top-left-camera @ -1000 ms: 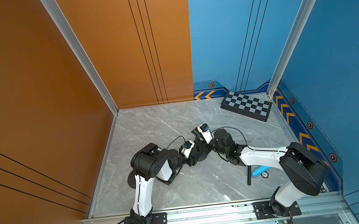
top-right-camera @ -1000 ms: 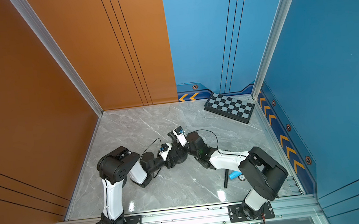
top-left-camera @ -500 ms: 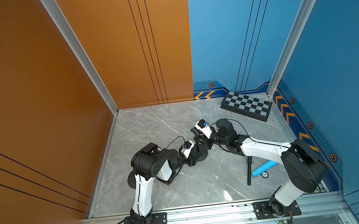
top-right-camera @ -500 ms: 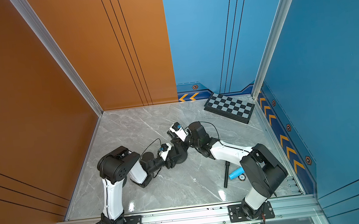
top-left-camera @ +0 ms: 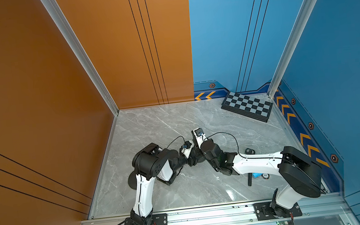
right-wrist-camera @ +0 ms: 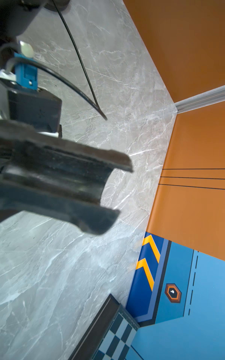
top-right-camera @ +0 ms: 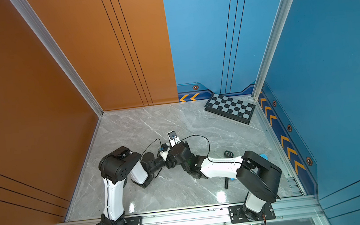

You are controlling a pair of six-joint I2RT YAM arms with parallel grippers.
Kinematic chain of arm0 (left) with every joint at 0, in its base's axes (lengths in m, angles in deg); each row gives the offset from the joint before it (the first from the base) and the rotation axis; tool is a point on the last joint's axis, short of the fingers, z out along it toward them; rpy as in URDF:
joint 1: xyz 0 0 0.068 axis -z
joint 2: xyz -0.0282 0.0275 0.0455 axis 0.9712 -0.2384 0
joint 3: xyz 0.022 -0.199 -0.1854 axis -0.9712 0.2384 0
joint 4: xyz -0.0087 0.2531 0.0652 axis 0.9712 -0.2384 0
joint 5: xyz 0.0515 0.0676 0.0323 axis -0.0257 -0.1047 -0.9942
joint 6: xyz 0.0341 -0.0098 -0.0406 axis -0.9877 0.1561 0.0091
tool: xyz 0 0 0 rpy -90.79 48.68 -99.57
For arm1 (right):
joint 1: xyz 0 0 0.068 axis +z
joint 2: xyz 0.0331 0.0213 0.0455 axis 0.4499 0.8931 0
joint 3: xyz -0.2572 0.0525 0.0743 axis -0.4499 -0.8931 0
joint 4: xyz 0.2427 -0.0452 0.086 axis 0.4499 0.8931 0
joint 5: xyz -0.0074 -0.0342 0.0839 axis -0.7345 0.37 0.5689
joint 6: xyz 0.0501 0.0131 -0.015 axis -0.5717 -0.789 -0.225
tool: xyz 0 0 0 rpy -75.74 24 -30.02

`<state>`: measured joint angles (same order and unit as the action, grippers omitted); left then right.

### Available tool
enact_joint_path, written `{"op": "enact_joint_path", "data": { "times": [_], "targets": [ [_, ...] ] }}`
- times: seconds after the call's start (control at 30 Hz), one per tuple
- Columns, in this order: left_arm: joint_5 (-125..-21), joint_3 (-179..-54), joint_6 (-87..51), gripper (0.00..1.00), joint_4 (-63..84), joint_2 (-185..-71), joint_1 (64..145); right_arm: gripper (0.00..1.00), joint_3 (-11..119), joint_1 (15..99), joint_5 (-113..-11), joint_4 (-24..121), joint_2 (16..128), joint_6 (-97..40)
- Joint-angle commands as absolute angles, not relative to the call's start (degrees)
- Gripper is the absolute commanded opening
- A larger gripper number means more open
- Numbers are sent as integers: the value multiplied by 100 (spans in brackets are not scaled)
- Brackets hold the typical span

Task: Assemble a microphone stand
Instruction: Screw the microphone stand pole into the microphone stand base.

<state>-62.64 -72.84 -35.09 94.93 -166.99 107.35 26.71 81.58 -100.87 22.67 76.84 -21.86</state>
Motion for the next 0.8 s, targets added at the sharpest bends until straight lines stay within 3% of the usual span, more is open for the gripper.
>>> {"op": "enact_joint_path", "data": {
  "times": [0.0, 0.03, 0.1, 0.13, 0.2, 0.23, 0.33, 0.4, 0.5, 0.77],
  "targets": [
    [-6265, -7204, -3491, 73, 8614, -17009, 10763, 28, 2587, 7956, -9475, 2372, 7760, -2006],
    [-6230, -7174, -3511, 73, 8616, -16978, 10754, 37, 2578, 7884, -9074, 2412, 7689, -1739],
    [-6123, -7126, -3556, 73, 8616, -16911, 10742, 43, 2596, 7705, -8287, 2675, 7542, -1276],
    [-6036, -7100, -3591, 73, 8617, -16895, 10732, 44, 2615, 7584, -7742, 2878, 7443, -1021],
    [-5900, -7073, -3657, 73, 8617, -16910, 10724, 32, 2687, 7222, -6180, 3391, 7272, -495],
    [-5824, -7053, -3682, 73, 8616, -16922, 10715, 33, 2753, 7044, -5716, 3602, 7206, -416],
    [-5731, -6955, -3736, 73, 8660, -16876, 10695, 48, 2793, 6594, -4873, 3838, 7104, -252],
    [-5649, -6932, -3744, 73, 8659, -16827, 10705, 54, 2792, 6392, -4519, 3894, 7100, -52],
    [-5688, -6927, -3781, 73, 8660, -16848, 10705, 54, 2822, 6175, -4008, 3778, 7186, 85],
    [-5754, -6902, -3811, 72, 8703, -16879, 10697, 54, 3203, 6064, -4083, 3648, 7545, 335]
  ]
}}
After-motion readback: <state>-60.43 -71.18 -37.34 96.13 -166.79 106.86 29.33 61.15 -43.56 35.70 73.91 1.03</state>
